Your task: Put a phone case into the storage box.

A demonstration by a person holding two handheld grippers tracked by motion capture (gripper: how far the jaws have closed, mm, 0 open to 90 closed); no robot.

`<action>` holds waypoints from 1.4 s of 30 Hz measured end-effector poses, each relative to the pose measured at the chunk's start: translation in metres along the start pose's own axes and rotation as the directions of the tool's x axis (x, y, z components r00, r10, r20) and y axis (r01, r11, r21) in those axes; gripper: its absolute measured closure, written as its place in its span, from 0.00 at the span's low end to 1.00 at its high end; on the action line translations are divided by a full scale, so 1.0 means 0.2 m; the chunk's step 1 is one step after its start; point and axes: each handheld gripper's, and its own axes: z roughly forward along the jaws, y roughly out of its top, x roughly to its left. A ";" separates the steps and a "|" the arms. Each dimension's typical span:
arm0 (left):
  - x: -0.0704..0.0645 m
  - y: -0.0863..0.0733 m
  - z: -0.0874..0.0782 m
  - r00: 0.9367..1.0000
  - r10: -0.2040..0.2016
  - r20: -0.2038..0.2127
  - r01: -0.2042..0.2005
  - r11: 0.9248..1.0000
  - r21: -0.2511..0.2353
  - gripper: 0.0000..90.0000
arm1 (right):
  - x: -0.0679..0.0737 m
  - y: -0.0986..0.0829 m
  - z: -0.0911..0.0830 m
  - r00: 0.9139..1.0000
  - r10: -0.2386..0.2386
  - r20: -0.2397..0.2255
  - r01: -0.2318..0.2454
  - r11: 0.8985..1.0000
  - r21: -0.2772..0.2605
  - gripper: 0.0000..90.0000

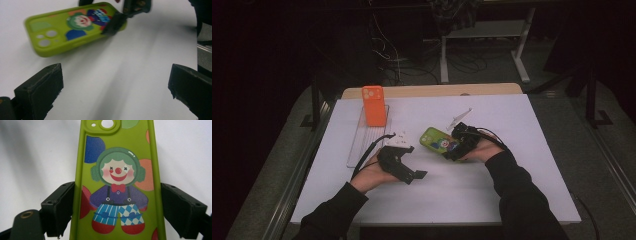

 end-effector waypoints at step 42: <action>-0.06 0.09 0.09 0.930 0.277 0.243 -0.314 0.941 0.126 0.00 | 0.33 0.01 -0.09 0.880 -0.380 -0.284 0.397 0.918 0.002 0.17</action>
